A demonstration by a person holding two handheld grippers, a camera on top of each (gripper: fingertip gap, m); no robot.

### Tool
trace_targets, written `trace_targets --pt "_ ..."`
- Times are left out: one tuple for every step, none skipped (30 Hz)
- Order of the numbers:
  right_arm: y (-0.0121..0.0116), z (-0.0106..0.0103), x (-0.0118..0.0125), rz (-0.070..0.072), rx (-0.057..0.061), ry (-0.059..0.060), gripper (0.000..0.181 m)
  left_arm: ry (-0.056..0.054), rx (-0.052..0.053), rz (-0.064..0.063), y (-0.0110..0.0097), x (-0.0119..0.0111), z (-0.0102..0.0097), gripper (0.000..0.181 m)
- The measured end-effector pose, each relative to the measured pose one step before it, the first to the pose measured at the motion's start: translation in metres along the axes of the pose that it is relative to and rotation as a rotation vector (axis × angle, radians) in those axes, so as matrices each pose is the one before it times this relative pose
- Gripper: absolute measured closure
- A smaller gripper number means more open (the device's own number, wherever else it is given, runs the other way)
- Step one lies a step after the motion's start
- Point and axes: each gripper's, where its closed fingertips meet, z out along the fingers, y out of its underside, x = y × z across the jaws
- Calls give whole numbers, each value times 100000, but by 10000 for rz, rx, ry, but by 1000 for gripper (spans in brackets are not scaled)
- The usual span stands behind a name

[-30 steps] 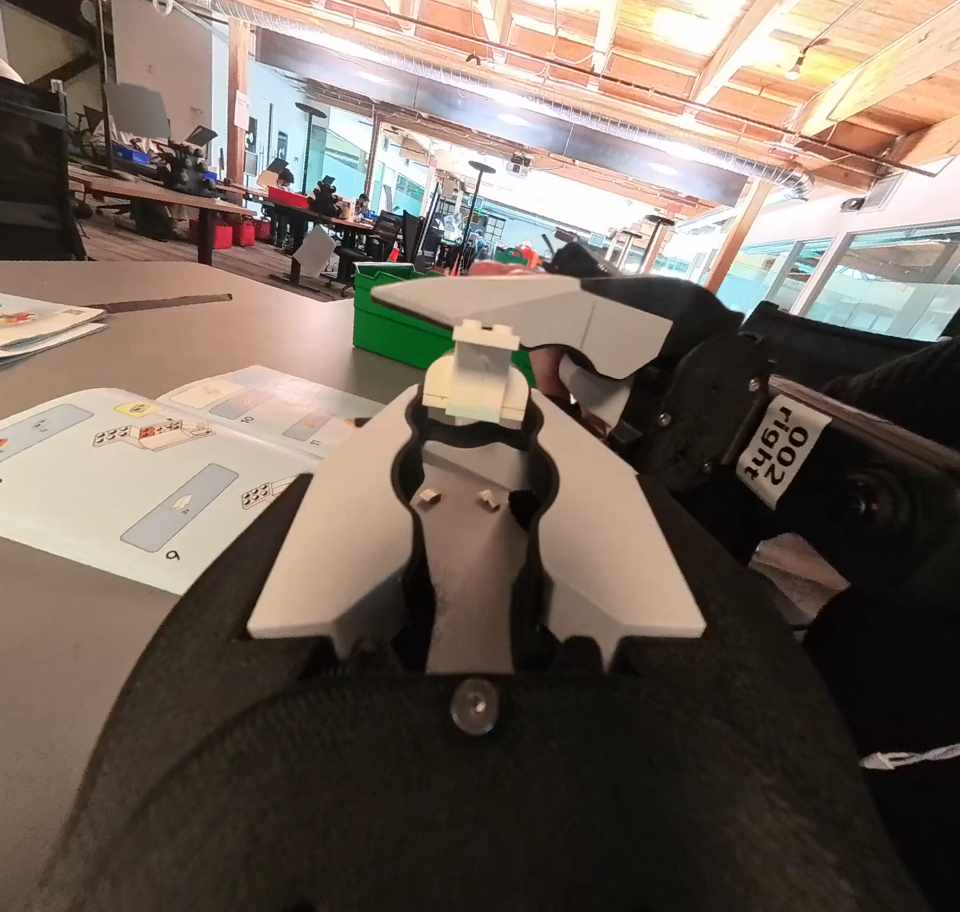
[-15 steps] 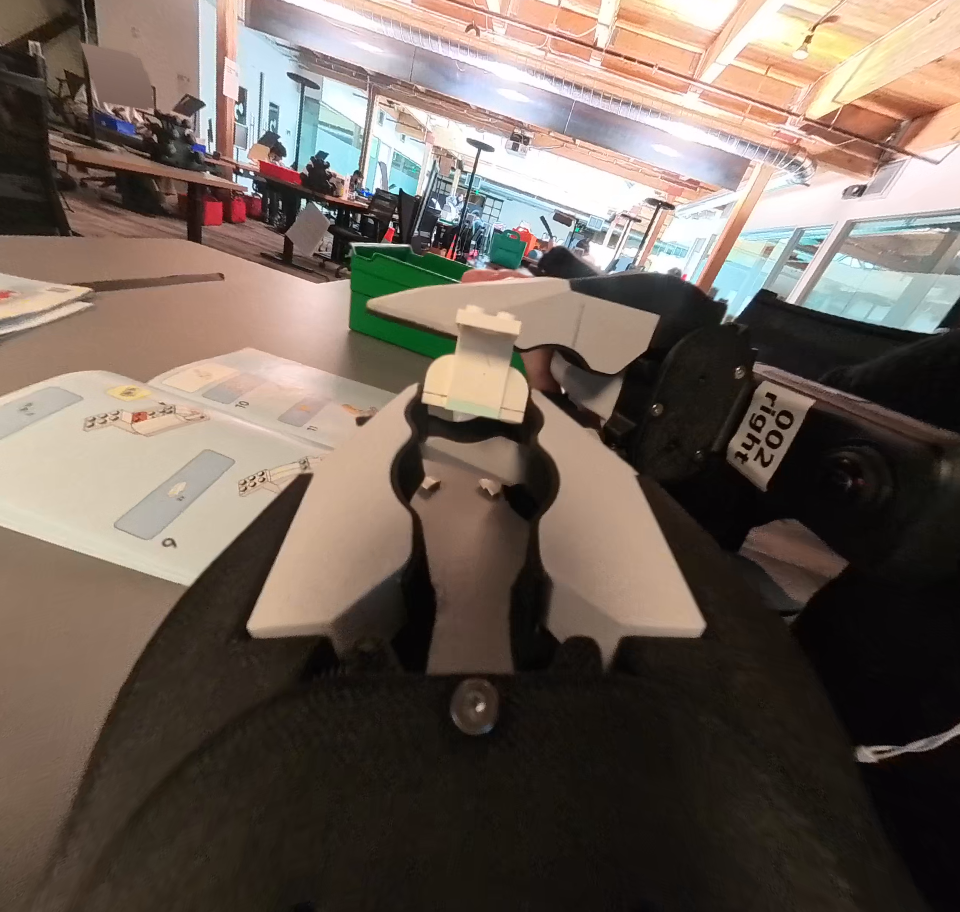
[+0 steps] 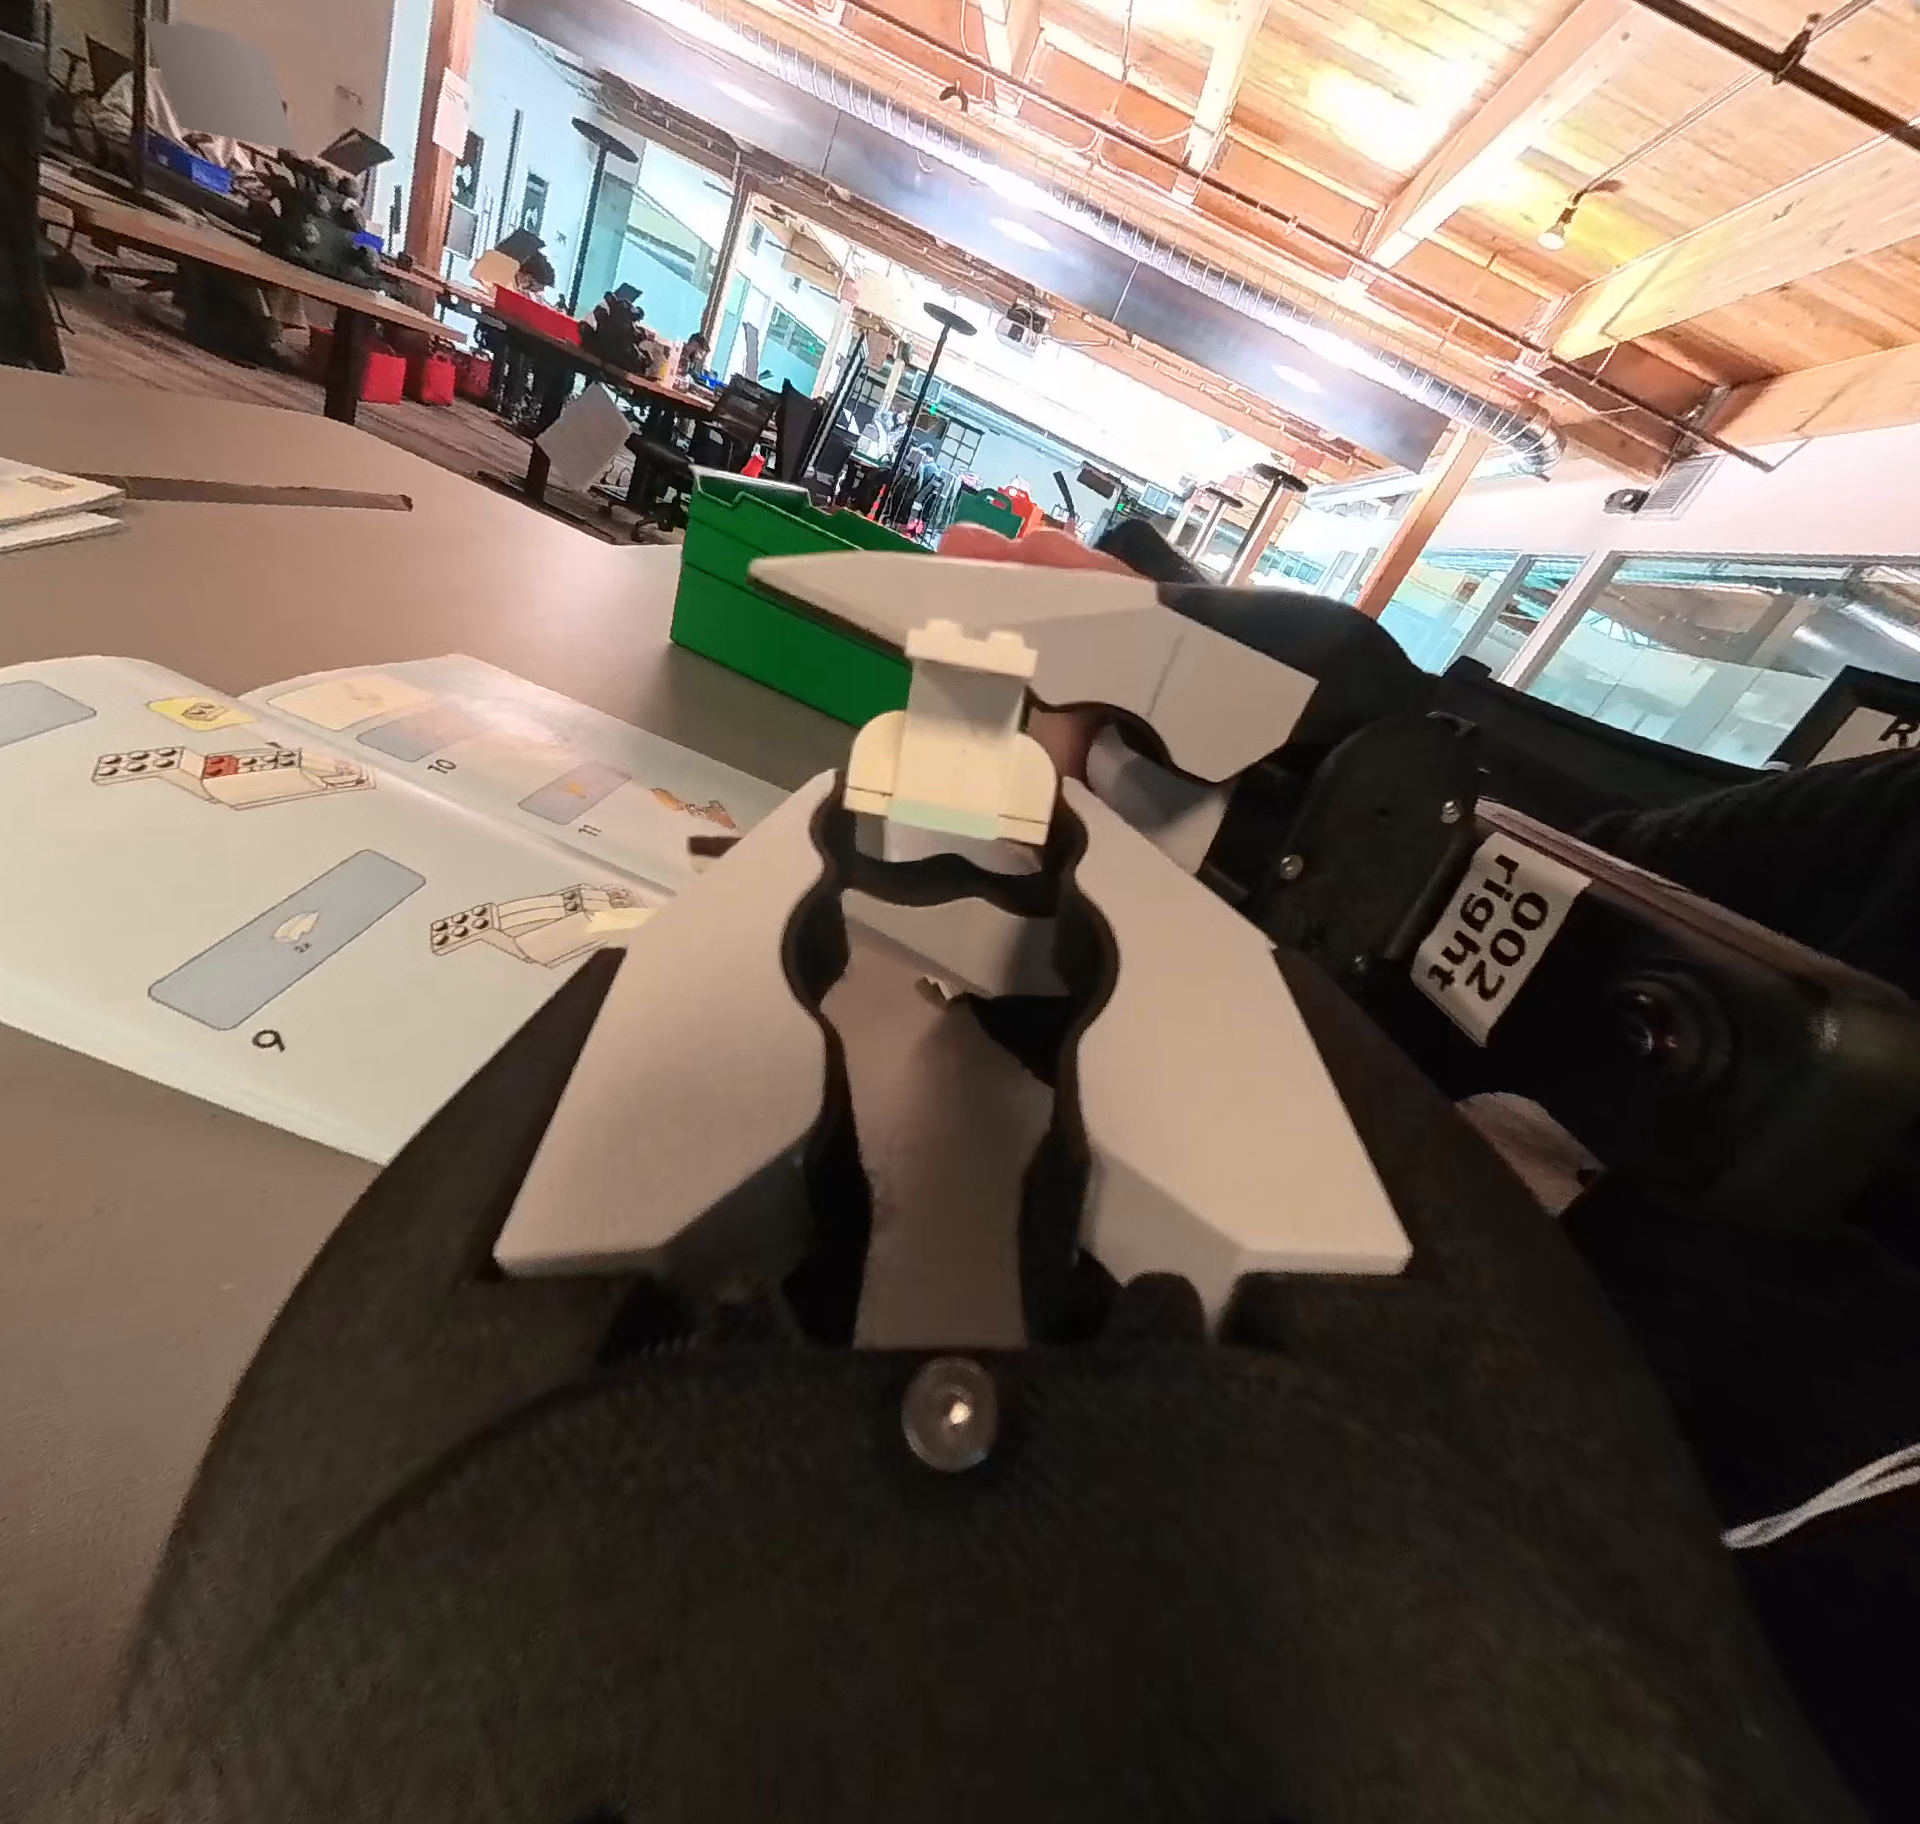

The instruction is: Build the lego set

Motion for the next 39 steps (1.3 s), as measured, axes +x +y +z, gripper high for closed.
trace_targets --pt "21 34 -23 27 -32 -4 140 20 10 -32 31 43 31 146" --pt "3 12 7 18 14 13 140 25 40 -36 -50 15 -22 146" --pt "-4 2 26 20 25 20 140 38 19 -36 -37 16 -16 146" --pt "10 8 -3 29 17 -11 140 24 6 -15 -6 6 -9 146" --pt "6 -19 26 50 31 -15 141 56 38 29 -69 85 -11 146" --pt "-41 -43 95 89 87 17 142 82 27 113 -98 163 -28 146" --pt "-30 -64 87 120 113 -11 143 57 -63 189 -17 146 -2 146" --pt "-14 -85 77 118 116 -22 144 91 -42 109 -75 157 23 146" --pt "-11 -88 102 79 106 5 145 138 -44 -5 -50 145 14 146" --pt "8 -81 43 60 88 -11 146 139 -55 -32 -13 109 7 146" --pt "2 -42 -2 73 63 -22 146 3 -59 14 32 5 23 146" --pt "35 2 -15 47 20 6 146 -77 11 81 20 -50 19 146" --pt "23 16 6 -1 4 51 146 -77 50 87 -4 -45 14 146" --pt "31 19 9 0 -21 41 146 -39 21 33 15 -42 10 146" --pt "24 14 3 16 -31 11 146 11 22 -4 -18 1 -3 146" --pt "-6 -1 22 10 1 0 147 31 15 -12 -29 33 1 146" --pt "-8 -23 18 16 33 -18 147 -6 -7 34 2 20 27 146" --pt "10 -15 -18 69 46 -51 147 -2 -35 124 48 67 10 146" --pt "-1 -21 -48 146 84 -96 148 -28 -63 147 53 60 22 146" --pt "-14 -27 -36 194 115 -105 149 -49 -59 123 26 52 41 146" --pt "6 -27 0 144 102 -71 149 -34 -44 114 21 44 29 146" --pt "-31 -34 -13 75 104 -51 150 2 -26 98 10 74 6 146" --pt "-88 -35 -116 52 143 -83 152 60 77 78 -152 186 -4 146" --pt "-133 -44 -179 88 170 -93 160 -5 4 33 -42 76 -34 146" --pt "-51 -11 -10 32 117 17 160 -11 -81 37 94 9 3 145" --pt "37 -1 -41 -70 64 -25 160 -16 -64 -19 71 -36 31 145" --pt "95 6 14 -13 24 3 160 -23 22 -40 -55 -65 -35 145" --pt "126 -5 82 52 5 17 160 -34 48 -47 -107 -118 -108 145" --pt "191 -11 154 42 -22 35 160 -55 74 -70 -163 -172 -145 144" --pt "248 -17 252 30 -38 77 161 -57 102 -83 -242 -193 -182 142" --pt "229 -36 290 19 -23 100 161 -79 91 -63 -245 -220 -169 140" --pt "235 -39 269 -12 -19 89 160 -102 44 7 -147 -200 -133 138" --pt "240 -13 226 -28 -42 83 160 -115 -17 70 -23 -169 -53 138" --pt "198 -9 137 -38 -41 59 161 -104 -56 150 65 -78 2 139" --pt "114 5 -8 -60 -24 -8 161 -56 -31 222 42 62 7 141" --pt "89 21 -59 -69 -34 -5 161 -40 -31 269 25 128 0 145" --pt "55 21 -22 -101 -39 28 161 -91 -20 311 7 75 -13 148" --pt "58 21 -9 -102 -48 22 160 -82 -32 289 11 81 8 150" --pt "56 18 4 -61 -36 14 160 -3 -18 217 -3 157 17 154"
